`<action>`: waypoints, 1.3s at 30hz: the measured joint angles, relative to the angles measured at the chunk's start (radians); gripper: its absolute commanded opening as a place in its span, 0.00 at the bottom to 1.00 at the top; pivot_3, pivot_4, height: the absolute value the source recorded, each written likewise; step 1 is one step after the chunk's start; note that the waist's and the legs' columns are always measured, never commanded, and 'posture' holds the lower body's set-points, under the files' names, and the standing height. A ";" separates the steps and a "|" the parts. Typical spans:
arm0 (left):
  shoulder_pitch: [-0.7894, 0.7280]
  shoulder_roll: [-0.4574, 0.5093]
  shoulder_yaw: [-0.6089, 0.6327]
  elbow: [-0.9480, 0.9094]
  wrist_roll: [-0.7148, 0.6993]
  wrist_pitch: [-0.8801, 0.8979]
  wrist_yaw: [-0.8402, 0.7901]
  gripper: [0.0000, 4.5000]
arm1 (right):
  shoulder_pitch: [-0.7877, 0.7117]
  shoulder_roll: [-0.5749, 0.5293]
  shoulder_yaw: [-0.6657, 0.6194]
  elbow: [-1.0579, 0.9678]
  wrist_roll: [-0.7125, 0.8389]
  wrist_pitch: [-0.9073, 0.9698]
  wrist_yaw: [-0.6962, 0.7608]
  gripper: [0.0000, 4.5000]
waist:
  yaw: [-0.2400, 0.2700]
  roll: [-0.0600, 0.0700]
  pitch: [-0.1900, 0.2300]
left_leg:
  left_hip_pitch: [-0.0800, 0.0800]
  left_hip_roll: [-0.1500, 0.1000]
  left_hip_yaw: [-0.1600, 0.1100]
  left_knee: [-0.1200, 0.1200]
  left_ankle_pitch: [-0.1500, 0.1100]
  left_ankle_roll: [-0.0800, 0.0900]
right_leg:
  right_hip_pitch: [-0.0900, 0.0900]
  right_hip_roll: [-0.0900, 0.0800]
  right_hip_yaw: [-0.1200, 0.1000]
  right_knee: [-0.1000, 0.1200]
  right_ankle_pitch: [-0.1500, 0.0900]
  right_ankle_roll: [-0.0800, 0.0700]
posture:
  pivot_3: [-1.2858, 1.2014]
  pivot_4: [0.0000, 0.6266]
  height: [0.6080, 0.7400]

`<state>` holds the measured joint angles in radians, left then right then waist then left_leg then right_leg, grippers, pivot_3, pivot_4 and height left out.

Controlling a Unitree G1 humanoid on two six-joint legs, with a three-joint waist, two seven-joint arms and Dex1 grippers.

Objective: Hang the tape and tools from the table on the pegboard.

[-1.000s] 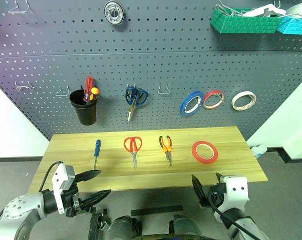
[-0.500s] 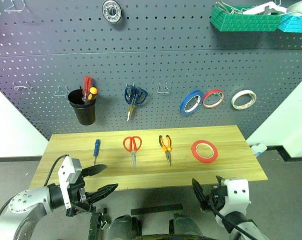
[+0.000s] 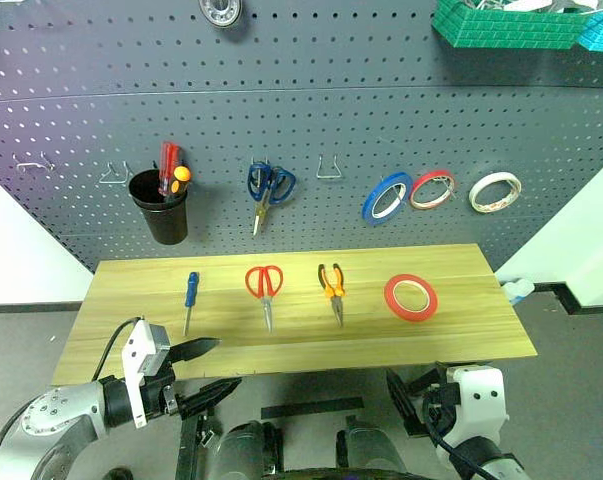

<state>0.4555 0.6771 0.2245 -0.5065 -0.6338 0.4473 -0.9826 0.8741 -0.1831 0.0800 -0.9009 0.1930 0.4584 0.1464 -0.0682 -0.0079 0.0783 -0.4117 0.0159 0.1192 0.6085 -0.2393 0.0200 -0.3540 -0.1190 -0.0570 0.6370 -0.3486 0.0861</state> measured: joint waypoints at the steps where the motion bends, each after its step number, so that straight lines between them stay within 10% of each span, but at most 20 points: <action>1: -0.003 0.004 0.002 -0.013 -0.011 0.012 0.009 0.99 | 0.000 -0.001 0.000 0.000 0.001 0.000 0.000 1.00 | 0.000 0.000 0.000 | 0.000 0.000 0.000 -0.001 0.000 0.000 | 0.000 0.000 0.000 -0.001 0.000 0.000 | 0.48 0.14 1.00; 13: -0.117 0.034 0.026 -0.162 -0.140 0.203 0.162 0.99 | -0.013 -0.036 -0.021 -0.037 -0.001 0.021 -0.003 1.00 | 0.001 0.001 0.007 | 0.000 0.000 0.000 -0.001 0.000 0.000 | 0.000 0.000 0.000 -0.001 0.000 0.000 | 0.49 0.15 1.00; 17: -0.149 0.040 0.022 -0.187 -0.174 0.245 0.202 0.99 | -0.534 -0.134 -0.159 0.336 0.043 0.151 0.038 1.00 | -0.015 -0.006 0.017 | 0.003 0.003 0.000 0.007 0.000 0.000 | 0.005 0.000 -0.005 -0.007 0.012 -0.005 | 0.49 0.15 1.00; 20: -0.128 0.045 0.027 -0.203 -0.184 0.250 0.213 0.99 | -0.652 -0.170 -0.206 0.476 0.043 0.169 0.053 1.00 | 0.023 0.001 0.020 | 0.003 0.000 0.000 0.006 0.000 0.001 | 0.003 -0.003 -0.005 -0.006 0.012 -0.004 | 0.49 0.13 1.00; 39: -0.068 -0.006 0.004 -0.115 -0.038 0.069 0.173 0.99 | -0.765 -0.157 -0.168 0.704 -0.019 0.097 0.097 1.00 | 0.026 0.004 0.021 | 0.002 0.001 -0.003 0.008 0.001 -0.001 | 0.004 0.001 -0.005 -0.003 0.012 0.006 | 0.50 0.13 1.00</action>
<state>0.3876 0.6710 0.2287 -0.6211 -0.6717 0.5164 -0.8096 0.1091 -0.3400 -0.0883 -0.1967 0.1737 0.5551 0.2431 -0.0424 -0.0035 0.0995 -0.4101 0.0170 0.1158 0.6164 -0.2387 0.0195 -0.3499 -0.1181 -0.0619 0.6341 -0.3362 0.0917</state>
